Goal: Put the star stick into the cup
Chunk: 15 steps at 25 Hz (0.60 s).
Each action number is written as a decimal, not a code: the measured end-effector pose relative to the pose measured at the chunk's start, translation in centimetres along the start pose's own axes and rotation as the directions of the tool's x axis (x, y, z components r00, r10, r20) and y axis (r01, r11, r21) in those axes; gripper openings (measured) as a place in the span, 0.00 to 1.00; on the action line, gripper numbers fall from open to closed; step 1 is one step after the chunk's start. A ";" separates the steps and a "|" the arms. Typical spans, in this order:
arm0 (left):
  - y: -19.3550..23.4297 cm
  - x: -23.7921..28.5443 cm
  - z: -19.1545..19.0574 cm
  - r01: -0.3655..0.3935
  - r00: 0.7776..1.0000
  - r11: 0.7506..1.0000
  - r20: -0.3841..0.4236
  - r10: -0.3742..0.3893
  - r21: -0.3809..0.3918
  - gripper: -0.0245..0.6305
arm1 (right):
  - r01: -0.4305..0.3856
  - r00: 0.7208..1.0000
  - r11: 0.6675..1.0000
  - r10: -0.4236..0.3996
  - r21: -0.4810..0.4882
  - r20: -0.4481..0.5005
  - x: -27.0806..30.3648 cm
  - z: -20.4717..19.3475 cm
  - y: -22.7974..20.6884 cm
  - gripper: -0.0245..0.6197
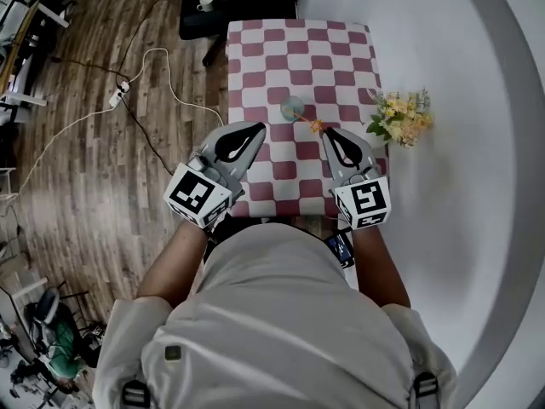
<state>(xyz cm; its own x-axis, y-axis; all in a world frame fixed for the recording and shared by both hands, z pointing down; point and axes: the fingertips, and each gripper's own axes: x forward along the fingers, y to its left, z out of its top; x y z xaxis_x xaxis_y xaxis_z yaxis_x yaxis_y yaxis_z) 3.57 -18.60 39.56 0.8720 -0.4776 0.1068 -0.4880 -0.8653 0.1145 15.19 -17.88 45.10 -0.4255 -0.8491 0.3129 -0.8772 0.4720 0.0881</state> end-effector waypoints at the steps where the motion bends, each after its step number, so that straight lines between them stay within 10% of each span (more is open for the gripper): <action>1: -0.4 0.0 0.5 -0.002 1.000 1.000 0.011 0.001 0.011 0.04 | 0.002 1.000 1.000 -0.002 -0.008 0.011 -0.4 0.5 -0.1 0.08; 15: -4.6 -1.7 6.2 -0.064 0.993 0.991 0.109 0.051 0.116 0.04 | 0.015 0.990 0.998 -0.007 -0.056 0.144 -5.7 5.3 -0.8 0.05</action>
<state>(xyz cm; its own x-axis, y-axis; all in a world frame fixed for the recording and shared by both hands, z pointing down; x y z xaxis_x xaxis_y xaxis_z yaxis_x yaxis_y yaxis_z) 4.61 -14.74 32.71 0.8447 -0.5352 0.0046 -0.5352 -0.8447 -0.0079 17.16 -14.66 38.22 -0.4471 -0.8777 0.1726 -0.8697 0.4716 0.1454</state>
